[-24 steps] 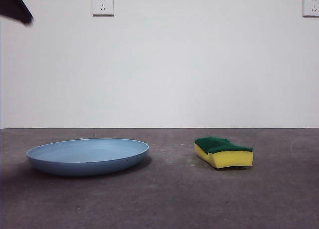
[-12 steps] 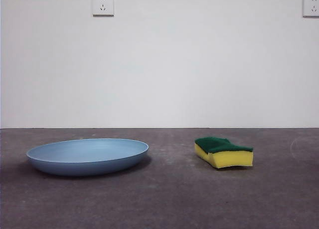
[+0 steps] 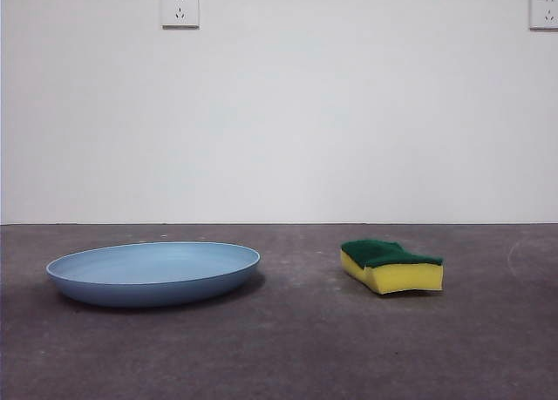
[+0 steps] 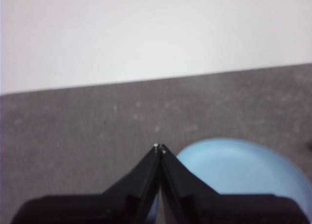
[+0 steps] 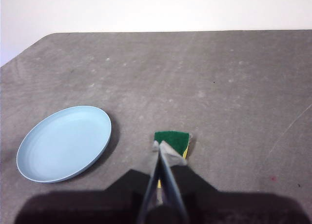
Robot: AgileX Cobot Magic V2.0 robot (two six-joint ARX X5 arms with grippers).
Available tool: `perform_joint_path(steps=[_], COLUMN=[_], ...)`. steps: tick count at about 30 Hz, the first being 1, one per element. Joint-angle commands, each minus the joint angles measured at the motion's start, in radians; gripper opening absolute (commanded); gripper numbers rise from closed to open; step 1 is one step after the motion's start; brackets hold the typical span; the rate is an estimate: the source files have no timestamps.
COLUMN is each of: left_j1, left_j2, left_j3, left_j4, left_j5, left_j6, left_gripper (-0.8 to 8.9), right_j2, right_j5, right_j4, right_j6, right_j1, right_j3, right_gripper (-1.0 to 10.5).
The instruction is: Pick up the plate,pick up the cloth,clean the plate with the cloth
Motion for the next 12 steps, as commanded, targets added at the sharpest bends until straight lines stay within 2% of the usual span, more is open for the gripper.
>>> perform_joint_path(steps=[1,7,12], left_j1=[0.008,0.011,0.018], left_j2=[-0.047,-0.14,-0.166], left_j3=[-0.079,-0.177,-0.185], left_j4=[0.034,0.036,-0.039], left_j5=[-0.002,-0.003,-0.032], left_j6=[0.002,-0.043,-0.049], left_gripper=[-0.03,-0.03,-0.03], right_j2=[-0.002,-0.002,-0.002], right_j5=[0.003,0.003,0.003], right_j4=[0.004,0.004,0.003], right_j6=[0.008,0.008,0.008], right_j1=[0.001,0.001,0.001], right_j3=[-0.002,-0.002,-0.002], right_gripper=[0.0,0.0,0.0])
